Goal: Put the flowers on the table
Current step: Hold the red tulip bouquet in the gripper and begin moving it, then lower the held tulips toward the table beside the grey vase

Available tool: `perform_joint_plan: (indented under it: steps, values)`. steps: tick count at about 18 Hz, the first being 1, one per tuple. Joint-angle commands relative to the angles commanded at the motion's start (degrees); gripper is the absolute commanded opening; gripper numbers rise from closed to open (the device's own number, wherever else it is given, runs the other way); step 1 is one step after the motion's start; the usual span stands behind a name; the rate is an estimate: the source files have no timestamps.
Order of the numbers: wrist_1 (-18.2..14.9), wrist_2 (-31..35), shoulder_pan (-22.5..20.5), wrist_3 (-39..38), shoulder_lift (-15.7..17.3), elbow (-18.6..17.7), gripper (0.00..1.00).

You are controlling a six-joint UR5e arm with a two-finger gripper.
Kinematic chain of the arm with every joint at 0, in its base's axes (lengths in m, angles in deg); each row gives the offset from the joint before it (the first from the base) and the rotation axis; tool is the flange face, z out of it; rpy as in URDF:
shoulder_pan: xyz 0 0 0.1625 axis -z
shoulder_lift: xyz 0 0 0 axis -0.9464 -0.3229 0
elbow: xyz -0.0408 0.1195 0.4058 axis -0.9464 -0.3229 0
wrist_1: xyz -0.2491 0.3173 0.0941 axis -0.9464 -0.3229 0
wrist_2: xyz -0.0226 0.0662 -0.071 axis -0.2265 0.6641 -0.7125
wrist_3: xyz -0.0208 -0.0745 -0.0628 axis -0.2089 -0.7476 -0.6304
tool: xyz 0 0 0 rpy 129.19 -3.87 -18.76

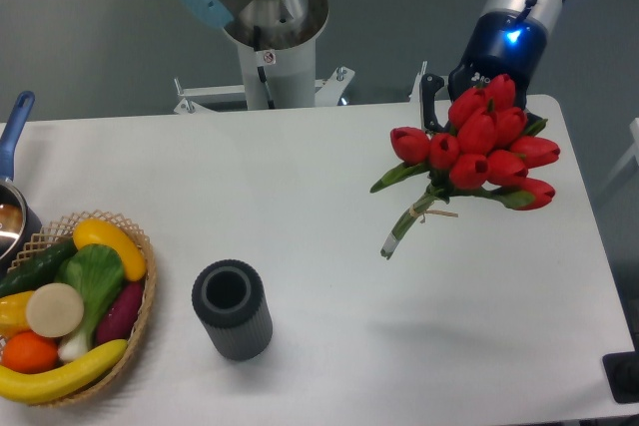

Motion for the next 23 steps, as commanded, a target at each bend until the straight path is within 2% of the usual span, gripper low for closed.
perform_joint_plan:
  steps: [4, 6, 10, 12, 17, 23]
  values:
    - [-0.09, 4.03, 0.35, -0.09, 0.09, 1.23, 0.38]
    - [-0.09, 5.97, 0.53, 0.09, 0.52, 0.27, 0.38]
    - [-0.09, 7.98, 0.62, 0.0, 1.14, 0.7, 0.38]
    - [-0.09, 13.24, 1.05, -0.09, 1.76, 0.62, 0.38]
    - [-0.26, 20.81, 2.98, 0.09, 1.93, 0.53, 0.37]
    - [-0.35, 37.86, 9.57, 3.43, 1.32, 0.7, 0.37]
